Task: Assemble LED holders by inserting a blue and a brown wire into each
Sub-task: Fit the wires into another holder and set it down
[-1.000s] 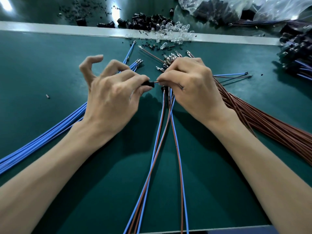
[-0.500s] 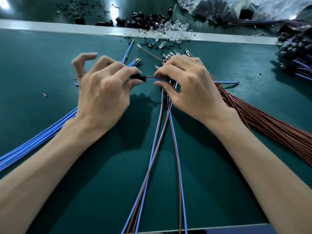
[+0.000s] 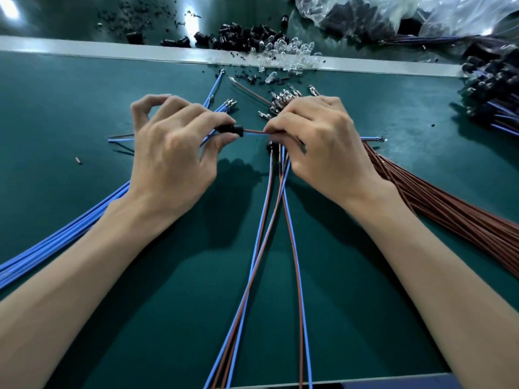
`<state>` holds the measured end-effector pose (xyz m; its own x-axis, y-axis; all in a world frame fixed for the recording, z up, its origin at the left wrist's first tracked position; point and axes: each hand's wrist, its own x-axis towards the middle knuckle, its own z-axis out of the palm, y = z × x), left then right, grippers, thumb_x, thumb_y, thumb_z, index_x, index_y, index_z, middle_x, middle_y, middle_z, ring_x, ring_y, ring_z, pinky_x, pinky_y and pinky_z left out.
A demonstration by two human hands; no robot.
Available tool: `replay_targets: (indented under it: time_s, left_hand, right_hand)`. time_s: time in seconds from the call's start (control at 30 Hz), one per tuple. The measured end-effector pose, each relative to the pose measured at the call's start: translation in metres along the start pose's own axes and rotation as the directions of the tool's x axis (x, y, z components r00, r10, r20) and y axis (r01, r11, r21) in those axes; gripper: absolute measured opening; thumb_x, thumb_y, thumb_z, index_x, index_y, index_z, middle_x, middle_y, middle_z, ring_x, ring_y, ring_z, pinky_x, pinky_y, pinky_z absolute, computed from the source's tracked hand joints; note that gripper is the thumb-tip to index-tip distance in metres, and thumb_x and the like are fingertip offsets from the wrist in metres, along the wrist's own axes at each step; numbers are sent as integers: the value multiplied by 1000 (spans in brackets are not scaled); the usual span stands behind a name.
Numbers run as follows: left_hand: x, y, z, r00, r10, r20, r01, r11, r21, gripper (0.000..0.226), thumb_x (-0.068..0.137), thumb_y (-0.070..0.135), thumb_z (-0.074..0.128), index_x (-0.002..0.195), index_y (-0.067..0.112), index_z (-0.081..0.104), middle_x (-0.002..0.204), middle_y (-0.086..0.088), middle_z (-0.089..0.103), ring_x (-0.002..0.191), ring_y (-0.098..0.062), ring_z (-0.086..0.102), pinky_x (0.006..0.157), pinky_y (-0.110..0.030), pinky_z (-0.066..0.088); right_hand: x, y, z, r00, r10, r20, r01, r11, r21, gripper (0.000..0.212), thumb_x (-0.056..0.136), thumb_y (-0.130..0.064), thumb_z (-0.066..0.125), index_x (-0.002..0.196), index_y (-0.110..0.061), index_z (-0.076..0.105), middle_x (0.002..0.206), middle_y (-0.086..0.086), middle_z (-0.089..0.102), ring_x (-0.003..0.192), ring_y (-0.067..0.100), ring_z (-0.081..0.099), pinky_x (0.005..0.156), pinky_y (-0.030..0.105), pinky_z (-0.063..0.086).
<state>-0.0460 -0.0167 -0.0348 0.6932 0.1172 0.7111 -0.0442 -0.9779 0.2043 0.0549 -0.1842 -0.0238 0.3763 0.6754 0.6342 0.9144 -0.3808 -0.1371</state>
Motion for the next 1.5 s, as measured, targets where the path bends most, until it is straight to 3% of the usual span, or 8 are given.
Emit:
replay_targets:
  time_s: [0.13,0.3,0.5,0.67,0.9,1.1,1.33,1.5]
  left_hand:
    - [0,8,4,998,56,14,-56,998,-27,18,93,28,61,94,14,72,88,2,71,83,-25,61,91,-38,29]
    - [0,1,1,999,-8,-35,7,1000,-13,17,93,27,61,95,14,73,87,1,71,82,-26,61,89,-40,31]
    - [1,7,4,999,49,-5,-49,998,-33,18,93,27,61,96,13,72,88,1,71,83,-27,61,88,-42,34]
    - [1,1,4,1000,-16,-27,15,1000,-13,17,93,27,60,96,15,72,87,1,71,84,-26,60,89,-40,32]
    - [2,7,5,999,38,-9,-38,999,-29,17,94,27,61,96,13,71,89,0,71,84,-27,61,88,-41,34]
    - [1,3,3,999,-19,-33,19,1000,-11,17,94,27,61,96,14,71,88,0,70,85,-27,60,88,-39,32]
    - [1,10,4,999,44,-9,-45,998,-34,16,93,25,62,94,12,71,89,0,70,85,-28,60,88,-42,34]
    - [1,4,2,1000,-19,-20,18,999,-31,17,93,26,61,94,12,70,88,-1,70,84,-28,59,88,-40,32]
  right_hand:
    - [1,-5,3,996,-51,-77,52,999,-1,8,85,-5,66,84,-7,74,79,6,68,76,26,65,79,41,46]
    - [0,-2,0,1000,4,8,-4,1000,0,12,84,-16,68,93,-8,72,89,5,69,86,26,65,85,39,43]
    - [2,-7,2,997,-24,-79,25,1000,7,5,83,-7,69,82,-7,75,74,6,67,71,26,65,80,41,46]
    - [0,-3,-2,999,34,9,-34,999,-5,22,82,-22,71,100,-9,72,89,3,70,88,25,66,87,39,43]
    - [1,-3,-2,999,-1,-49,2,1000,11,5,84,-10,69,82,-7,73,77,6,67,76,26,65,82,41,45]
    - [-1,-4,-2,999,17,36,-18,1000,1,20,84,-21,69,98,-8,71,92,6,68,89,27,64,86,41,44]
    - [1,-6,1,998,-11,-70,12,1000,13,7,84,-8,68,85,-7,74,77,6,68,75,26,65,79,39,45]
    - [-1,-4,-2,1000,21,9,-21,1000,4,17,83,-18,70,96,-8,72,89,5,68,88,27,65,84,41,45]
